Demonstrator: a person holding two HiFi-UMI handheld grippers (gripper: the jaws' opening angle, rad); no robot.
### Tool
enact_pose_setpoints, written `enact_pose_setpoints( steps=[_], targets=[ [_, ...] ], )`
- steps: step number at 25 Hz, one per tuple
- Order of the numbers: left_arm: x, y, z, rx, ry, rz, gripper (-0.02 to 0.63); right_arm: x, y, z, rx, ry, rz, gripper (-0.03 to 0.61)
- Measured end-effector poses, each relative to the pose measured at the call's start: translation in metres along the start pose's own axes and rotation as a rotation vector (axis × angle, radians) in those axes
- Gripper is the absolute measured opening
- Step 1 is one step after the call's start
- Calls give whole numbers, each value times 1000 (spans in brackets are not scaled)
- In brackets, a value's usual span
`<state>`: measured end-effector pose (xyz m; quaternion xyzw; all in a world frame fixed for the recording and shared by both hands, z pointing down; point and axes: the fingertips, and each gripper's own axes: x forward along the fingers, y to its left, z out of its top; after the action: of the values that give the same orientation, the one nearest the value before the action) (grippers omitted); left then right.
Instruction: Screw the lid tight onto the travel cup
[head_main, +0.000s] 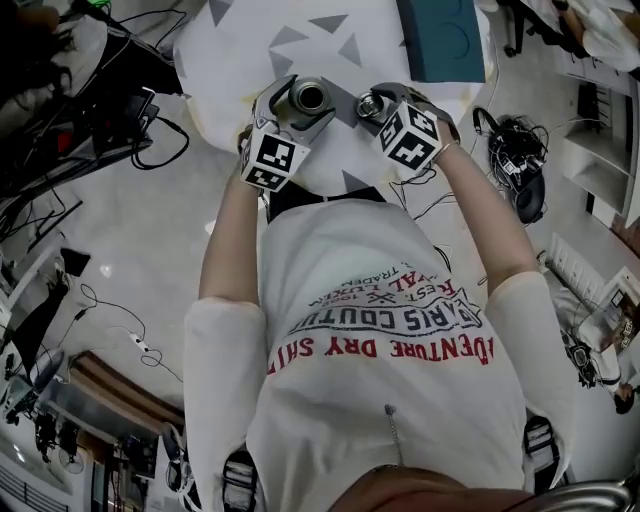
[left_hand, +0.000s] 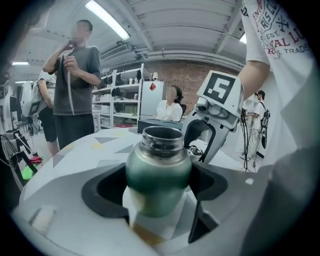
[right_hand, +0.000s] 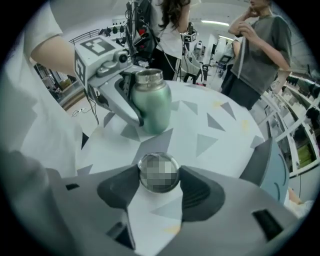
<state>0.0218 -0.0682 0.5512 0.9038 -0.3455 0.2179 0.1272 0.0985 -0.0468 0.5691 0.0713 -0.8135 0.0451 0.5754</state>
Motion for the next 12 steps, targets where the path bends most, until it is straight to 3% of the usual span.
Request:
enact_pose_setpoints(
  steps=[12],
  targets=[
    [2, 0, -1, -1, -19, -30, 379, -73, -12, 92, -13, -196, -19, 260]
  ],
)
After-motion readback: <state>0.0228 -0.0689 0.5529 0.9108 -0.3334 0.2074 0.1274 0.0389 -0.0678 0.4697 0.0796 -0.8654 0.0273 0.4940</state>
